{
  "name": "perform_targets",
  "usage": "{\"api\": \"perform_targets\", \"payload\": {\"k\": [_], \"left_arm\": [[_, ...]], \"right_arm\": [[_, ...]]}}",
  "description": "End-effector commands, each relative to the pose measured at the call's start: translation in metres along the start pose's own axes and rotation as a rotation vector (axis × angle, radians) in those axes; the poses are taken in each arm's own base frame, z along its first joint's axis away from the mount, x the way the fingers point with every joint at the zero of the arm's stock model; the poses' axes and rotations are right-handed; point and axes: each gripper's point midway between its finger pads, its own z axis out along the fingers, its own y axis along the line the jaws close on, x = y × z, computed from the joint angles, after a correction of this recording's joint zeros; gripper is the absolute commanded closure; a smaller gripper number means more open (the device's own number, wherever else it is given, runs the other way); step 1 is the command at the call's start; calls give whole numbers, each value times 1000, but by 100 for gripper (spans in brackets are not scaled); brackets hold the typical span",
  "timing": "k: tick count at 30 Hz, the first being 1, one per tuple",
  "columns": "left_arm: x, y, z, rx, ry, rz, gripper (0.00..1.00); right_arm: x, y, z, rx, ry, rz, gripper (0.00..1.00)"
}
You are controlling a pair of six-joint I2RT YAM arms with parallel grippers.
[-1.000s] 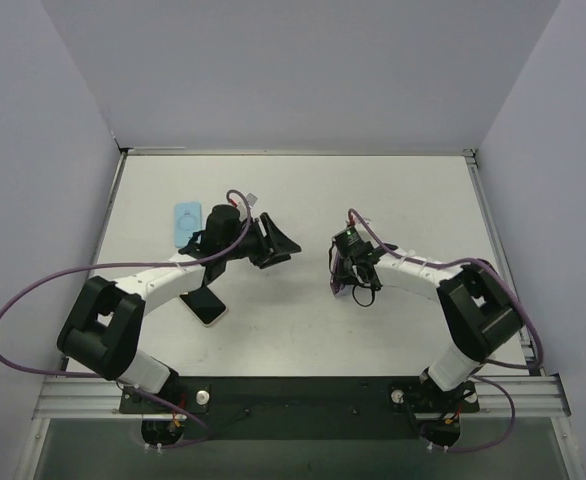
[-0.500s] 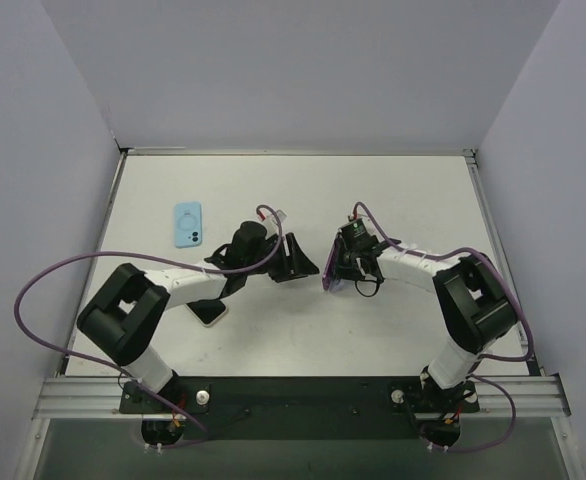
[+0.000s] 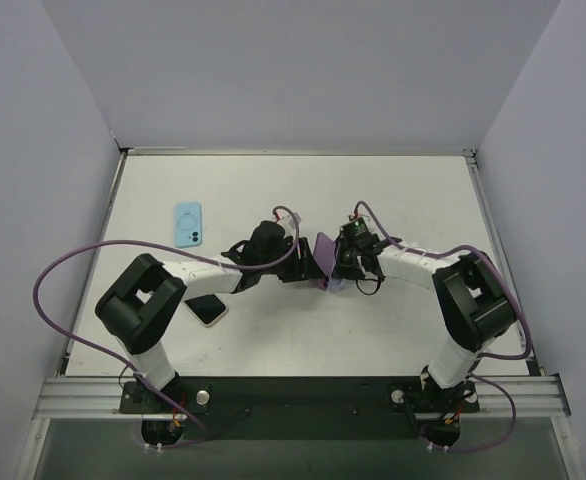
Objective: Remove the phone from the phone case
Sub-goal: Remove the phone case from the phone.
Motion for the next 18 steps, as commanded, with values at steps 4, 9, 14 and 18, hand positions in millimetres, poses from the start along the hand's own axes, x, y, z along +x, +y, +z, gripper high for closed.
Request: {"api": "perform_targets", "payload": {"k": [4,9,14,18], "left_arm": [[-25,-16,5,10,-46,63,47],[-18,-11,14,-1,-3,57,48],[-13,-9,19,-2,25,53,49],[-14,-10,15,-11,28,64,49]], "right_arm": [[30,-56,-11,87,128,110,100],[-13,-95,-29,127,44,230,100],[-81,-131,-41,165,-112,387,100],[-131,-174,-48,194,-204,524,100]]}}
